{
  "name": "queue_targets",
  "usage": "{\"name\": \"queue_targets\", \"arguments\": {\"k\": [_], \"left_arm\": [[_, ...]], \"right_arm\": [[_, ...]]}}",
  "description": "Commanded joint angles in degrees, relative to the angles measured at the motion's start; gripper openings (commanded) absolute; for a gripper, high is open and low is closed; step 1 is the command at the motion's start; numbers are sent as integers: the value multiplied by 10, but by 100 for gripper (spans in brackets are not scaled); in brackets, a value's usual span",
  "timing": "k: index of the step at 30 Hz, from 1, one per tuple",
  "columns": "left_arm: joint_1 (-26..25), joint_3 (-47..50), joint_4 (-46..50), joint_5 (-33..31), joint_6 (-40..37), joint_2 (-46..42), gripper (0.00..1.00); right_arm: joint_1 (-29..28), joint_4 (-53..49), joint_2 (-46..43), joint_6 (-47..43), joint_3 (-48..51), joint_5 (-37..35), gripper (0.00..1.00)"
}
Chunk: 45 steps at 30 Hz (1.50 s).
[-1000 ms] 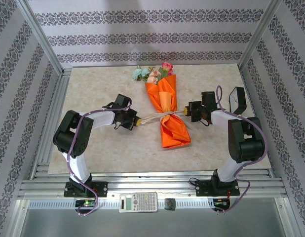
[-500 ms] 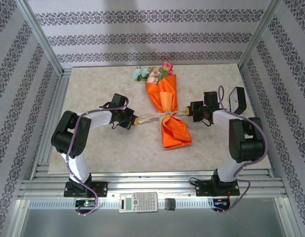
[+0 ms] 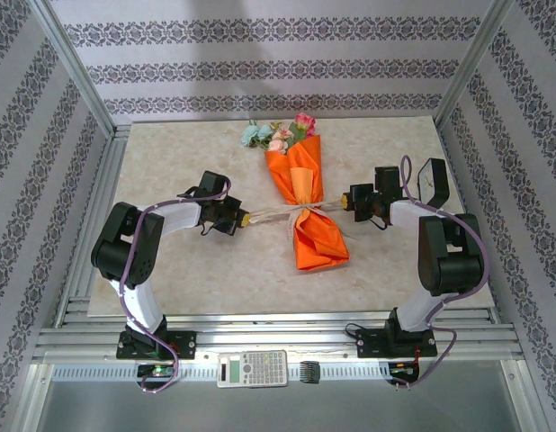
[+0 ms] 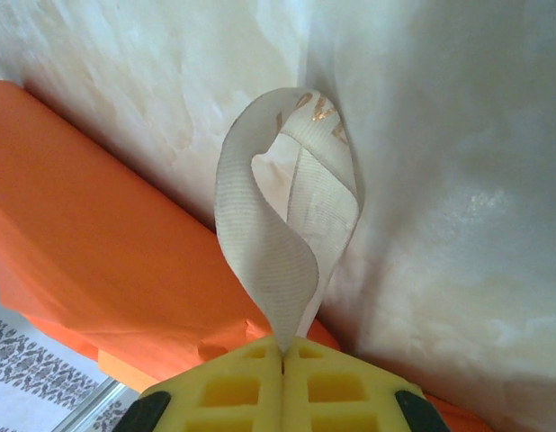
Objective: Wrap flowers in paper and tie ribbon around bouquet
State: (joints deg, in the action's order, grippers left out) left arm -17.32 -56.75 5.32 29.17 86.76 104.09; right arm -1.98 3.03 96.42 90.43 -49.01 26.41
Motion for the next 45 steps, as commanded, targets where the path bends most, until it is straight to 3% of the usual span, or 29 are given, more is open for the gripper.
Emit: {"name": "queue_targets", "arguments": {"k": [1, 17, 28, 29, 30, 31, 33, 34, 35, 37, 38, 39, 42, 45], "left_arm": [[22, 17, 27, -26, -6, -16, 0], [53, 41, 21, -19, -7, -32, 0], [54, 13, 53, -22, -34, -38, 0], [54, 4, 66, -25, -44, -41, 4], [54, -7, 87, -33, -55, -46, 15], [54, -18, 113, -44, -68, -53, 29], [54, -42, 154, -62, -97, -68, 43], [54, -51, 171, -70, -109, -77, 55], [54, -57, 181, -77, -117, -86, 96], [54, -60, 193, -91, -126, -112, 100], [54, -60, 195, -97, -132, -123, 100], [55, -62, 194, -103, -144, -137, 100], [54, -68, 181, -120, -228, -183, 100], [55, -67, 214, -187, -326, -249, 100]], "right_arm": [[22, -3, 2, -8, -8, -56, 0], [40, -6, 7, -20, -7, -64, 0], [9, -25, -15, -11, 0, -61, 0], [5, -31, -21, -15, 2, -60, 12], [-1, -50, -34, -25, 1, -64, 32], [-7, -76, -49, -41, -3, -71, 42], [-17, -133, -79, -83, -16, -88, 51], [-20, -169, -99, -110, -25, -101, 54], [-23, -201, -116, -133, -34, -114, 57], [-24, -265, -154, -183, -54, -145, 63], [-23, -286, -169, -207, -62, -158, 77], [-20, -299, -186, -241, -70, -171, 98], [-12, -306, -247, -369, -79, -210, 98], [-12, -330, -315, -493, -68, -278, 98]]}}
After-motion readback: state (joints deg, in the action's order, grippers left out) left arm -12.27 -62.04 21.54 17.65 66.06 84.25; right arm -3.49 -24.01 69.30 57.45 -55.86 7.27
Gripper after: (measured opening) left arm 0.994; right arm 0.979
